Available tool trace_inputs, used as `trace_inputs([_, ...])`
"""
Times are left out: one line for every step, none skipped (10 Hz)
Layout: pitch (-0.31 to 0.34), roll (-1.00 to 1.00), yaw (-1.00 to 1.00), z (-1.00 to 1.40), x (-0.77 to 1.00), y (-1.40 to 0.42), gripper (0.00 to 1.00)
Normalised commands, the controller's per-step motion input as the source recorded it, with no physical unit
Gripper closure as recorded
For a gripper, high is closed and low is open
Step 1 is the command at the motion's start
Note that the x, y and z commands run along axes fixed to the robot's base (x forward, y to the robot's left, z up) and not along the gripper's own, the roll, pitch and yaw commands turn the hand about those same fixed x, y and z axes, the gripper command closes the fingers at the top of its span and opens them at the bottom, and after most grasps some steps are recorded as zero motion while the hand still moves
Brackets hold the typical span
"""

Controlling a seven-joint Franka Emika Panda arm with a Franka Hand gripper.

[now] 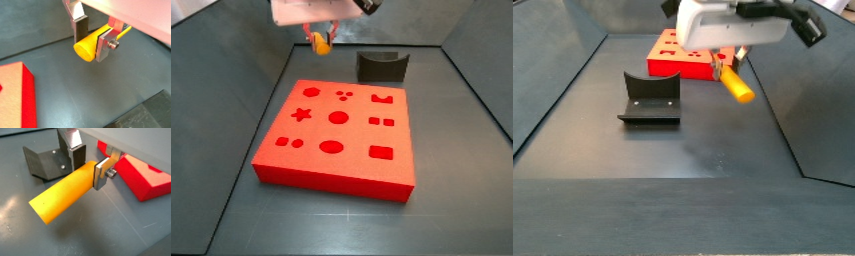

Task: Pick up the oval object. Move up. Place the oval object on the fixture. Regrasp the oval object. Move to above the board. Insert the oval object.
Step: Place the oval object on the fixture.

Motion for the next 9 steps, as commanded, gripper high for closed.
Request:
trace_inputs([0.023, 0.04, 0.00, 1.00, -0.01, 0.01, 1.00])
trace_inputs([0.039, 0.06, 0.00, 1.00, -0.02, 0.01, 1.00])
trace_inputs([0.048, 0.08, -0.01, 1.00, -0.02, 0.01, 1.00])
trace_inputs([0.055, 0.10, -0.01, 1.00, -0.03, 0.01, 1.00])
trace_inputs([0.061, 0.11, 0.00, 0.94, -0.03, 0.01, 1.00])
trace_inputs([0.064, 0.11, 0.01, 0.80, -0.02, 0.01, 1.00])
trace_inputs([0.074, 0.11, 0.02, 0.61, -0.01, 0.01, 1.00])
trace_inputs([0.080, 0.10, 0.02, 0.46, -0.01, 0.01, 1.00])
trace_inputs([0.084, 0.09, 0.02, 0.26, 0.00, 0.01, 1.00])
